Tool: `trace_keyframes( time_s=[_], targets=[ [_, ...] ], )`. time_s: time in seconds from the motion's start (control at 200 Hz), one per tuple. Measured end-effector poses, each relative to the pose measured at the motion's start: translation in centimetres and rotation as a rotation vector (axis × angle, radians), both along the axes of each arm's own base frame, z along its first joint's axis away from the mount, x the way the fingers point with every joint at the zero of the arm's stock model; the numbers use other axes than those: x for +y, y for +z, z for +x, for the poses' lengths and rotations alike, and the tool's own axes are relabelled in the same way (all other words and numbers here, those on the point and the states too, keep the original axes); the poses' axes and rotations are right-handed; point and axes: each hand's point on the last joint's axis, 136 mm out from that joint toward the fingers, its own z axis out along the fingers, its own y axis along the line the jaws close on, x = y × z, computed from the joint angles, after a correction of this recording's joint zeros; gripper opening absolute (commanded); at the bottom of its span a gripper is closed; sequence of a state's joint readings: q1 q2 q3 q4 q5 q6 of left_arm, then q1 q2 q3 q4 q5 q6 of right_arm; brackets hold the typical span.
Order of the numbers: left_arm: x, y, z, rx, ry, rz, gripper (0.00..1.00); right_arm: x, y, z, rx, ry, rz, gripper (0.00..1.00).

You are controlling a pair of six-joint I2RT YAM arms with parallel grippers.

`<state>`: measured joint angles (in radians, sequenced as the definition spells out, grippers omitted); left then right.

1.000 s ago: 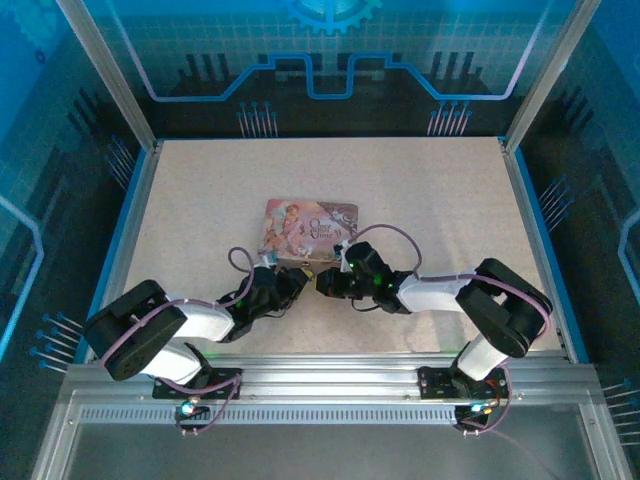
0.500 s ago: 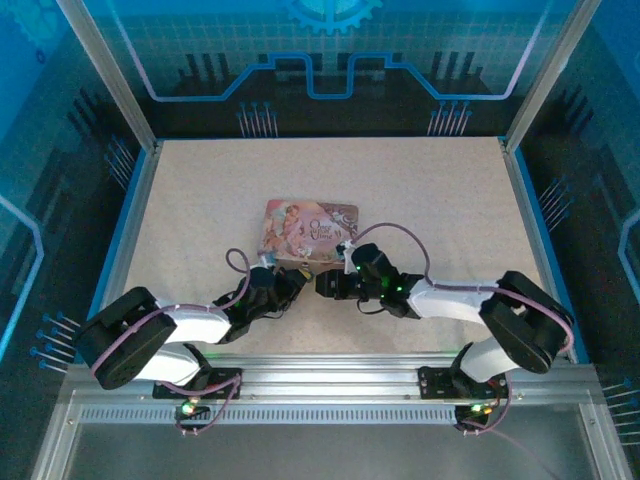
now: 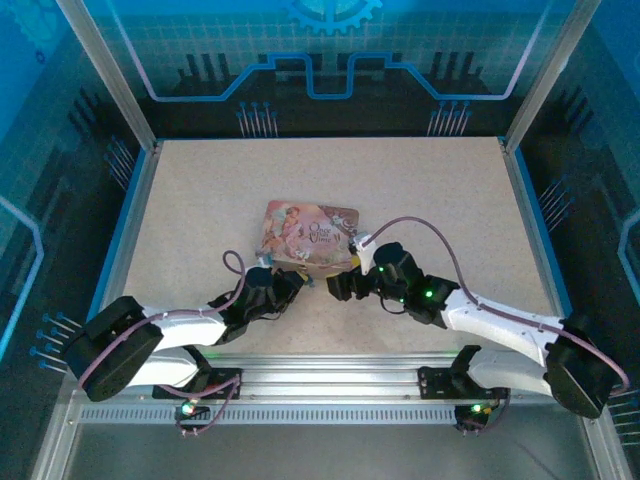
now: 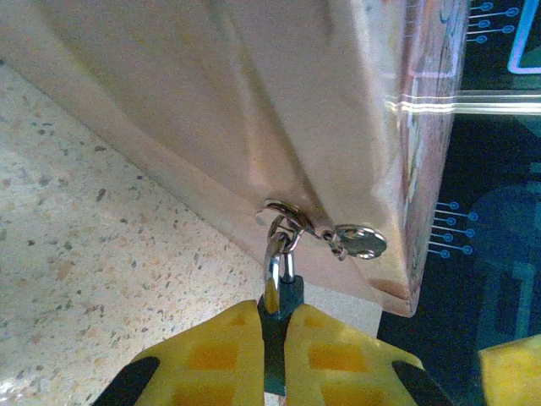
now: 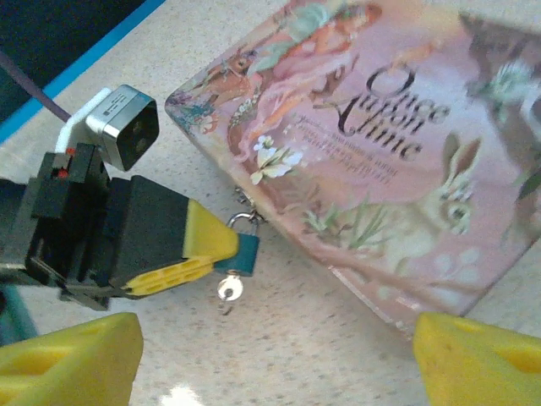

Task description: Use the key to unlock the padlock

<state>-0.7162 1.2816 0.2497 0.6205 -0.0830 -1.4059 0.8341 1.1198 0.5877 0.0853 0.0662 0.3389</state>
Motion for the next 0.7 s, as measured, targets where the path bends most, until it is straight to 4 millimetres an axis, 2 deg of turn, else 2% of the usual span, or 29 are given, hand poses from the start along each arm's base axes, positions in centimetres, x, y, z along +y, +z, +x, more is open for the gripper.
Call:
trace_keyframes(
  time_s=[0.11,0.51,0.7],
  targets=[
    [0.2,0.0,-0.1,0.021,0.010,0.004,0.08,-0.6,0.2,0.3,-0.096,0.033,-0.082,0.96],
    [0.6,0.5,-0.4,0.090,0.050,-0.009,0.00,-1.3,1.0,0.1,-0.412,0.197,-0.290,1.00],
    [0.6,0.6,-0.4,0.115,0.067,-0.026,0.00,-0.1,0.3,-1.6,-0.549,0.322,-0.383,1.00]
  ],
)
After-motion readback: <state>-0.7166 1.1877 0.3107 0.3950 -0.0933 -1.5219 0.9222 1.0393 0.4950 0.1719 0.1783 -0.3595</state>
